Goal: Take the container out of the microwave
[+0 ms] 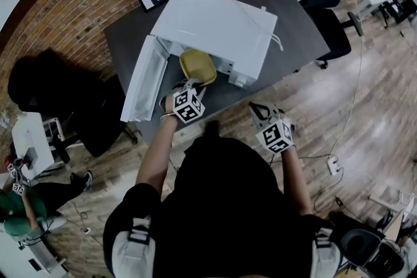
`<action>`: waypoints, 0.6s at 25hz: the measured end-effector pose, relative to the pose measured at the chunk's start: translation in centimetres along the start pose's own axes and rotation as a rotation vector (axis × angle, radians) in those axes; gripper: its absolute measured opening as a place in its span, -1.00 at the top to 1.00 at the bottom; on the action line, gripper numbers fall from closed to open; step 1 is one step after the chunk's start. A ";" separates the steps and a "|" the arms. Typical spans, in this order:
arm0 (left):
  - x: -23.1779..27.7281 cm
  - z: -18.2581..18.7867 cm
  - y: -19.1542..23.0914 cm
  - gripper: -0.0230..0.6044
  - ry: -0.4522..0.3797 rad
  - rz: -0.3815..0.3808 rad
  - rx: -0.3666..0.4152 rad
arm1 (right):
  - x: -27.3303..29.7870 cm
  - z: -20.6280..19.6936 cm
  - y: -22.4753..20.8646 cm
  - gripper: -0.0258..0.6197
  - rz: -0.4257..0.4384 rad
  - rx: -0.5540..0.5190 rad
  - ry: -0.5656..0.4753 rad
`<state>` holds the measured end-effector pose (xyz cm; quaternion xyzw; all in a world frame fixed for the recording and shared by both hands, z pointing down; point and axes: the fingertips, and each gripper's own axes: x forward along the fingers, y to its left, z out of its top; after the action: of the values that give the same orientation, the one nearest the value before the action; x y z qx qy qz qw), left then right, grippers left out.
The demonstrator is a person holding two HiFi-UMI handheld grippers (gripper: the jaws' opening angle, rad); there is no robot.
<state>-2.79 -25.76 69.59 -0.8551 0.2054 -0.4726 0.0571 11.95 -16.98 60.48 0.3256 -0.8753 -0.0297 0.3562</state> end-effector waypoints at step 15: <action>-4.8 3.1 -4.8 0.84 -0.028 0.030 0.010 | -1.0 -0.4 2.3 0.92 0.057 -0.001 -0.030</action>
<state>-1.07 -19.78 65.52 -0.8582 0.2152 -0.4605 0.0714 11.44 -14.47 60.81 0.2999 -0.8894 -0.0248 0.3440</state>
